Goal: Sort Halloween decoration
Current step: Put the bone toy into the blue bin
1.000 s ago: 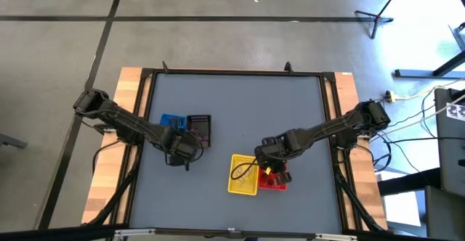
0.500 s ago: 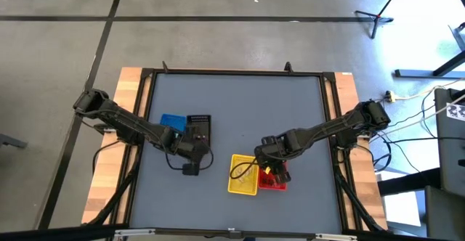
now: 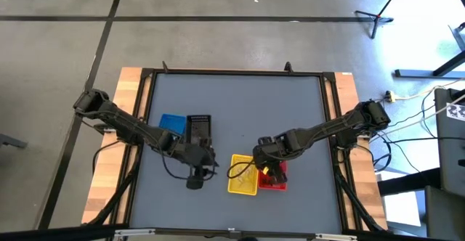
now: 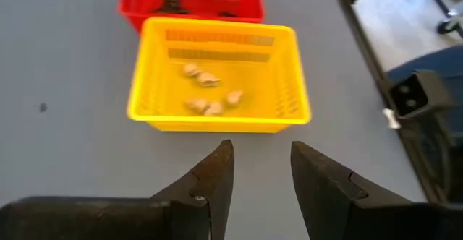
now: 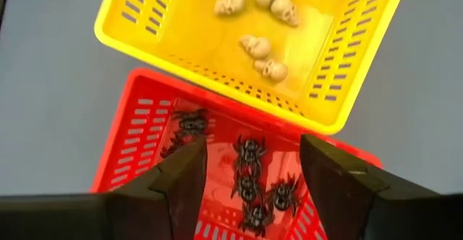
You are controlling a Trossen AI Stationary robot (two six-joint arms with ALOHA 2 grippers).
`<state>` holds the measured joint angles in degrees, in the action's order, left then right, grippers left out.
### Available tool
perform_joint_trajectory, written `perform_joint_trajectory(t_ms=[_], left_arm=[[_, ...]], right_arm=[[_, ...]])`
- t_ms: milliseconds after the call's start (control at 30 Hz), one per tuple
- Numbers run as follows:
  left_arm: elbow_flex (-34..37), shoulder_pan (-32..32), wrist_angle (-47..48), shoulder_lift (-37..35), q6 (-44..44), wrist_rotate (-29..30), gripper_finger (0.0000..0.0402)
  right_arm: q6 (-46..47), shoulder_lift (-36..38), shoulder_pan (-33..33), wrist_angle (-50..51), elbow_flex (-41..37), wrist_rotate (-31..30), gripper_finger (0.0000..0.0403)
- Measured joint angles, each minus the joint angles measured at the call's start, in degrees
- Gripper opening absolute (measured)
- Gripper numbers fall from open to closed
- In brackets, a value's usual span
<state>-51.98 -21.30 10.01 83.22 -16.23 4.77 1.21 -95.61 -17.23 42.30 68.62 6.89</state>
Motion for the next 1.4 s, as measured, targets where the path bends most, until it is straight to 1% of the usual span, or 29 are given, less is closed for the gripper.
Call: perform_joint_trajectory(t_ms=[233, 600, 767, 867, 933, 967, 1033, 1100, 1167, 1267, 1400], left_arm=[[0.01, -2.83, -0.35, 0.0, 0.29, 0.18, 0.0128], [0.01, -4.04, -0.38, 0.0, 0.35, 0.66, 0.0128], [0.02, -4.04, -0.56, 0.0, 0.38, 4.45, 0.0128], [0.0, -4.0, -0.6, 0.0, 0.19, 6.85, 0.0128], [0.02, -4.02, -0.68, 0.0, -1.33, 7.95, 0.0128], [0.02, -4.02, -0.69, 0.0, -2.06, 7.89, 0.0128], [0.01, -4.02, -0.71, 0.0, -3.41, 7.75, 0.0128], [0.01, -4.28, -0.72, 0.0, -4.45, 7.69, 0.0128], [0.0, -4.6, -0.75, 0.0, -4.3, 7.68, 0.0128], [0.01, -5.13, -0.74, 0.0, -1.28, 7.68, 0.0128], [0.02, -5.94, -2.9, 0.02, 1.49, 7.76, 0.0128]], right_arm=[[-0.2, 0.0, 0.0, -3.09, 0.0, 0.11, 0.0221], [0.1, 0.0, 0.0, -3.25, 0.0, 0.13, 0.0221], [3.85, 0.0, 0.0, -3.12, 0.0, 0.22, 0.0221], [4.07, 0.36, 0.0, -0.55, 0.01, 3.77, 0.0221], [1.12, 0.75, -0.14, 3.56, 0.52, 5.47, 0.0221], [-0.84, 1.08, -0.58, 5.53, 0.6, 5.42, 0.0221], [-3.39, 1.56, -1.42, 9.11, 0.57, 3.2, 0.0221], [-3.4, 1.94, -2.41, 8.98, 0.57, 0.27, 0.0221], [-0.85, 2.31, -3.14, 9.1, 0.57, -1.4, 0.0221], [3.45, 2.58, -4.05, 9.39, 0.59, -1.66, 0.0221], [6.54, 2.69, -4.18, 9.01, 0.59, -1.79, 0.0221]])
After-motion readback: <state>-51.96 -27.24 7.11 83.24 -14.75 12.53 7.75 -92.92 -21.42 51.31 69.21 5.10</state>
